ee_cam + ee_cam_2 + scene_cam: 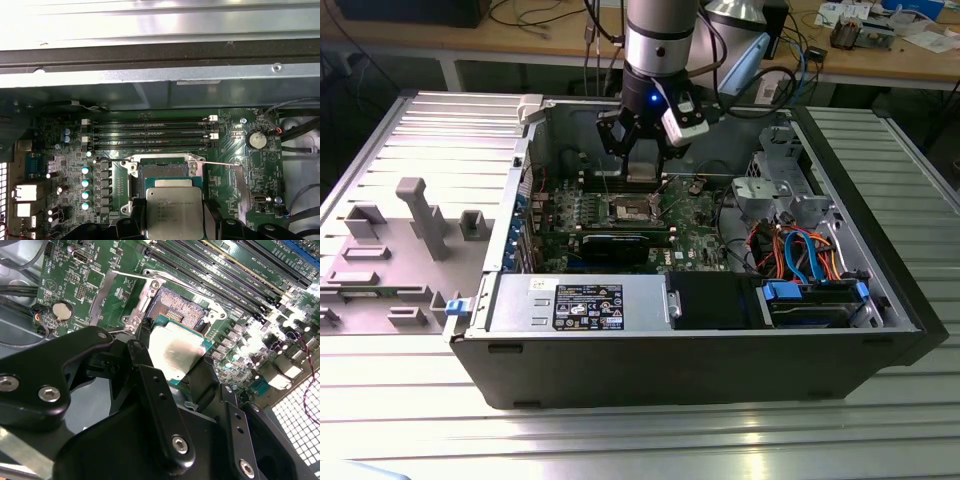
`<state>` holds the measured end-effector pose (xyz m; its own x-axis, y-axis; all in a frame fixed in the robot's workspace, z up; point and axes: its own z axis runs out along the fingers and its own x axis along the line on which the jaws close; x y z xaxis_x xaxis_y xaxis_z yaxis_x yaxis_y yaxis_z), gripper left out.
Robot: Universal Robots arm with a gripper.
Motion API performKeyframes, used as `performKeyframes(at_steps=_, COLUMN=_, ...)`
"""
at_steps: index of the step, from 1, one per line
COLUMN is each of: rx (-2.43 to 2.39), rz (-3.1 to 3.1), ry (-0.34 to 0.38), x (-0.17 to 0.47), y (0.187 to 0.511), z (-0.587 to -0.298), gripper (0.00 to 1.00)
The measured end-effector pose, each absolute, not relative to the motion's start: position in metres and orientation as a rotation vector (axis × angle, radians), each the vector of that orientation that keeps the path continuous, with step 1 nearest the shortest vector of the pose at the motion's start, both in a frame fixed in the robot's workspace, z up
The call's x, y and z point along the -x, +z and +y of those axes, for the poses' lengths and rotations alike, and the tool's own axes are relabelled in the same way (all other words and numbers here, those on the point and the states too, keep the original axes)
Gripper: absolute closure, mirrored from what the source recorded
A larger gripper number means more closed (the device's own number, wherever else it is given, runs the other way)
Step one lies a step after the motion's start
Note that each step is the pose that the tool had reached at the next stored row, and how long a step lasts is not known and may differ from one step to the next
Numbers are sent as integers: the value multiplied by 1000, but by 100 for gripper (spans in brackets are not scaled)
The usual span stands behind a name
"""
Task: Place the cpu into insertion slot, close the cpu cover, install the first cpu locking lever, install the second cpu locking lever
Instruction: 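Place the cpu into insertion slot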
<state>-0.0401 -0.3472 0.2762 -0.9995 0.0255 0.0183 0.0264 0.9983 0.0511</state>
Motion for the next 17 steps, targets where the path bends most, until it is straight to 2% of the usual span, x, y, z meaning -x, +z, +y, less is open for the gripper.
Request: performKeyframes(at_steps=17, rx=41, rz=-3123, ry=-71, x=40, y=271, z=-347, gripper=45)
